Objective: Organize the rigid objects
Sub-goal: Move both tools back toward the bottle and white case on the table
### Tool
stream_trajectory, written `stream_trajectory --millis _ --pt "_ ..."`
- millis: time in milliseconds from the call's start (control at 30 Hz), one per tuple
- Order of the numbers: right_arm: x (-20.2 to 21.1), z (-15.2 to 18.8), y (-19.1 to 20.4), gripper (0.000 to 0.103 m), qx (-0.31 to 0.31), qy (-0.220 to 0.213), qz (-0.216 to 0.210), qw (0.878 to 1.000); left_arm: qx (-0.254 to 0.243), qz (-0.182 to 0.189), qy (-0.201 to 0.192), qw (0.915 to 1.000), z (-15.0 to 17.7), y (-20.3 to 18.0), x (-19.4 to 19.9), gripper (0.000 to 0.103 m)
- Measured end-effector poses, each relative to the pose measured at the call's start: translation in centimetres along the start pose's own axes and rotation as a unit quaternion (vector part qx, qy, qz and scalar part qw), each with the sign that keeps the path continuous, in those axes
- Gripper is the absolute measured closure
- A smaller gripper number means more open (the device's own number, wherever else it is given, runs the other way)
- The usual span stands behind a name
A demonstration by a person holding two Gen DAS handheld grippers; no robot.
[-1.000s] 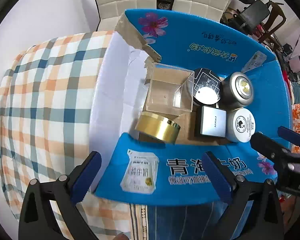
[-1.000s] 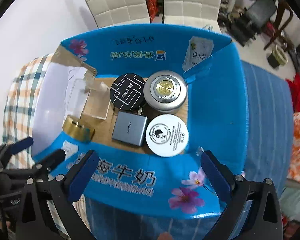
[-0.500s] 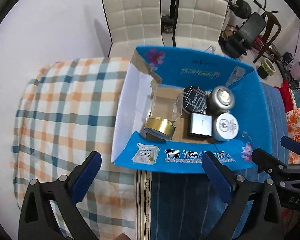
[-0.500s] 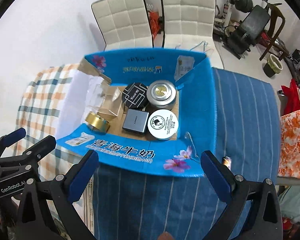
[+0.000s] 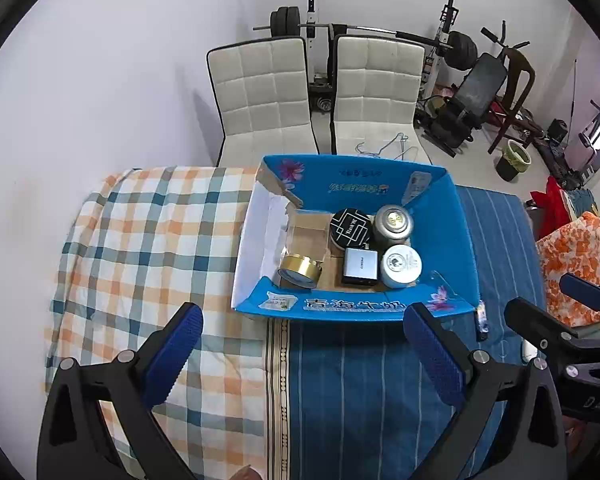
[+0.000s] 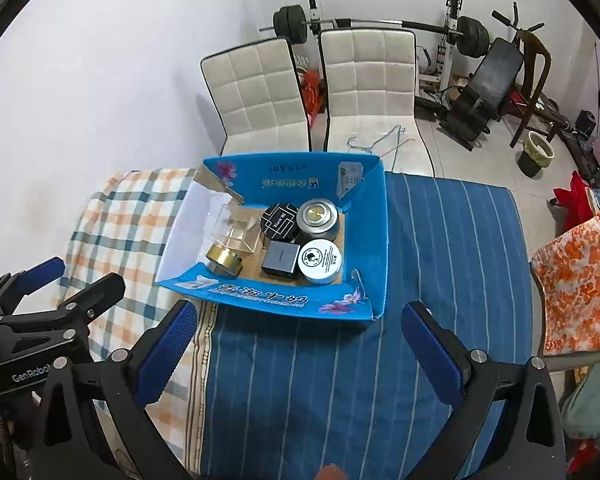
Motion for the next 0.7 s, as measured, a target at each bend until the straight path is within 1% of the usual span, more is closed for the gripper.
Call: stream_trajectory --millis 100,167,300,367,533,633,700 --pt "1.7 0.4 -0.7 0.000 -0.006 -0.008 -0.007 1.000 -0.004 0.003 -0.009 0.9999 0.1 -0.8 1.4 0.000" --pt "2.5 0.6 -1.5 0.000 -0.011 -0.013 -0.003 1.000 -0.008 0.007 -0.015 0.9998 0.1 -1.7 2.1 0.000" --pt "3.6 1.4 -4.7 0.000 -0.038 -0.018 0.008 0.999 -0.026 0.013 -0.020 0.9994 0.2 -4.2 2.5 0.000" --pt "3.9 1.9 -7.1 0.000 -0.060 -0.020 0.019 0.998 -0.041 0.019 -0.018 0.9988 0.2 -6.0 2.2 0.000" --pt "3.7 3.9 -15.0 0.000 -0.124 -0.011 0.064 0.990 -0.072 0.036 -0.006 0.9968 0.7 -11.3 0.4 0.000" --pt "3.2 5.7 -19.9 0.000 -0.166 -0.002 0.089 0.982 -0.093 0.051 0.011 0.9943 1.0 -15.2 -1.5 0.000" --pt "2.6 7.1 -23.1 0.000 -0.189 0.008 0.107 0.976 -0.112 0.062 0.030 0.9913 1.4 -18.2 -3.0 0.000"
Point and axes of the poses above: each gripper's, at about its wrist camera, not at the fingertips, and x roughly against the way its jaws point, y to its left, z to its underside, the point moved 6 cm from there along -x, roughly the way its jaws point, and after that the axes turned 3 degrees about -z, right-handed, at the moved point
